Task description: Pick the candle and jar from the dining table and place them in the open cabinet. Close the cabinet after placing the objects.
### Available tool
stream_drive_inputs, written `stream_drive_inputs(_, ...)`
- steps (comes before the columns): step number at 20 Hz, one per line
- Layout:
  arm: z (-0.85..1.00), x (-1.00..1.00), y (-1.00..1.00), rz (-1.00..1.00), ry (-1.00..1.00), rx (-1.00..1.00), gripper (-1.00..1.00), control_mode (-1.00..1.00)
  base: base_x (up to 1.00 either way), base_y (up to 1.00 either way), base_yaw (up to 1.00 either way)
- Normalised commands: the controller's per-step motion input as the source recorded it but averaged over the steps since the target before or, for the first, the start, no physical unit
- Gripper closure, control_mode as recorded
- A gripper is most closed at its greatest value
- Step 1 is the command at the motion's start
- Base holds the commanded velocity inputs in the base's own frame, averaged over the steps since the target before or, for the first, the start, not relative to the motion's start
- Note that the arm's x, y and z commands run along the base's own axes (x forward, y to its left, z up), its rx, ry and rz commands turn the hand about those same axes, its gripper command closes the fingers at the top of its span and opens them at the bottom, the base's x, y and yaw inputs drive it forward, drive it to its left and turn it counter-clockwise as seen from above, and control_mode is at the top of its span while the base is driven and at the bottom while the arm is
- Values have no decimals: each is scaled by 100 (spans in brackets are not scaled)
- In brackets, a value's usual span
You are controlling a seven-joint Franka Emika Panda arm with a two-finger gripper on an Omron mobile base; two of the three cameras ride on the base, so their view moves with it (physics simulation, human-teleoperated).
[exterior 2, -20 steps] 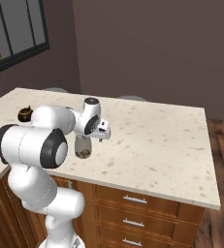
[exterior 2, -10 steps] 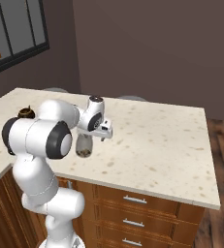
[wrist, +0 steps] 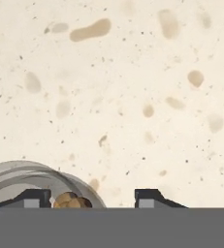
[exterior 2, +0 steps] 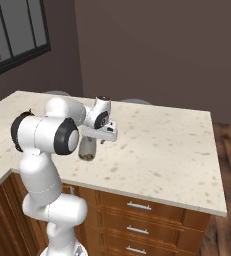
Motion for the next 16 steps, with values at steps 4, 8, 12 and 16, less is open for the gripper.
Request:
stream_drive_inputs(4,-7,-25,21,0,0,0,100,-100,0,0,0)
stream_drive_inputs(8,0,-65,25,0,0,0,100,-100,0,0,0)
stream_drive_inputs(12,2,-87,16,0,-3,-5,100,-100,0,0,0)
stream_drive_inputs(16,28,-67,0,0,-8,-14,100,-100,0,0,0)
